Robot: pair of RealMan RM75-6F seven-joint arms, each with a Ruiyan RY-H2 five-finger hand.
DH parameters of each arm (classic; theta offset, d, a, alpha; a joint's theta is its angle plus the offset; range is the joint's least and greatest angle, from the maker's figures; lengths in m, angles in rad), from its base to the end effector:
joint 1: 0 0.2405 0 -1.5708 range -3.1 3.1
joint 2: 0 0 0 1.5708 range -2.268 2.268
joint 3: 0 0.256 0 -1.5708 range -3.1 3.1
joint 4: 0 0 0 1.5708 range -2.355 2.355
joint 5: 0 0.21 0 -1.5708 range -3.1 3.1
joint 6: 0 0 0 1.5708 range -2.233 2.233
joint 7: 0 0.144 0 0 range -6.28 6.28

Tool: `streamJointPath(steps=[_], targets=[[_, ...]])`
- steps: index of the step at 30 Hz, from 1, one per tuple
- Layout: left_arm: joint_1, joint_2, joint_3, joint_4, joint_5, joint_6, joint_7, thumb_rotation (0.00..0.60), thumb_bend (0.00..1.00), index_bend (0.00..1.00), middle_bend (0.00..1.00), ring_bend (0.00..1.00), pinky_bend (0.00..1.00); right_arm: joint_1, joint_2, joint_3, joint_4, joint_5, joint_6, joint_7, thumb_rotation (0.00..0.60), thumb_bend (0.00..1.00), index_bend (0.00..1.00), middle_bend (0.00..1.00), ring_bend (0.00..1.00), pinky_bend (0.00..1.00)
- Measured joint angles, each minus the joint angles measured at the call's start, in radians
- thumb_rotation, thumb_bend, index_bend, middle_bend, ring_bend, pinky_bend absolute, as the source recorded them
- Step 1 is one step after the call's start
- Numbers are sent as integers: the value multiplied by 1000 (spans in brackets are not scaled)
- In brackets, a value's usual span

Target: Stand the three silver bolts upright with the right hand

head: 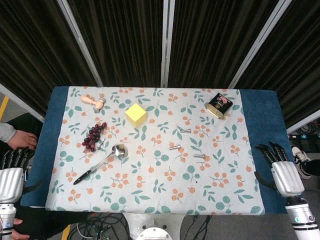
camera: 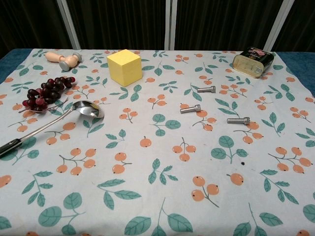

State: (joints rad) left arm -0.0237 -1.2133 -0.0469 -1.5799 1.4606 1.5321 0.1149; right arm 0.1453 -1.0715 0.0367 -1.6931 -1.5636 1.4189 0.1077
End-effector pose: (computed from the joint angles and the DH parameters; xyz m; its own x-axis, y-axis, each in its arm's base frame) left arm -0.3221 0.1607 0.1394 0.4424 -0.0063 0.8968 0.8935 0.0885 -0.4402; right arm -0.2834 -0.1938 0.1527 0.2769 -0.0749 0.9580 -0.9557 -0.1246 0.2665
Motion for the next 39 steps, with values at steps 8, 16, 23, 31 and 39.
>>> streamJointPath(steps=[8, 16, 23, 31, 39], targets=[[2, -1, -2, -1, 6, 13, 4, 600, 15, 147, 67, 0, 0, -4, -5, -2, 10, -13, 15, 11, 600, 219, 153, 153, 0, 0], [4, -2, -2, 3, 10, 18, -6, 600, 15, 147, 67, 0, 0, 19, -13, -2, -2, -25, -18, -21, 600, 219, 153, 168, 0, 0], [8, -8, 1, 15, 12, 22, -20, 600, 15, 147, 67, 0, 0, 120, -65, 29, -18, 27, -184, -159, 600, 258, 233, 190, 0, 0], [14, -9, 2, 23, 5, 23, -34, 600, 14, 147, 67, 0, 0, 280, -243, 74, 61, 160, -394, -405, 600, 283, 324, 190, 0, 0], [17, -12, 1, 34, -10, 14, -47, 600, 15, 147, 67, 0, 0, 372, -445, 94, 229, 238, -439, -586, 600, 292, 377, 184, 0, 0]])
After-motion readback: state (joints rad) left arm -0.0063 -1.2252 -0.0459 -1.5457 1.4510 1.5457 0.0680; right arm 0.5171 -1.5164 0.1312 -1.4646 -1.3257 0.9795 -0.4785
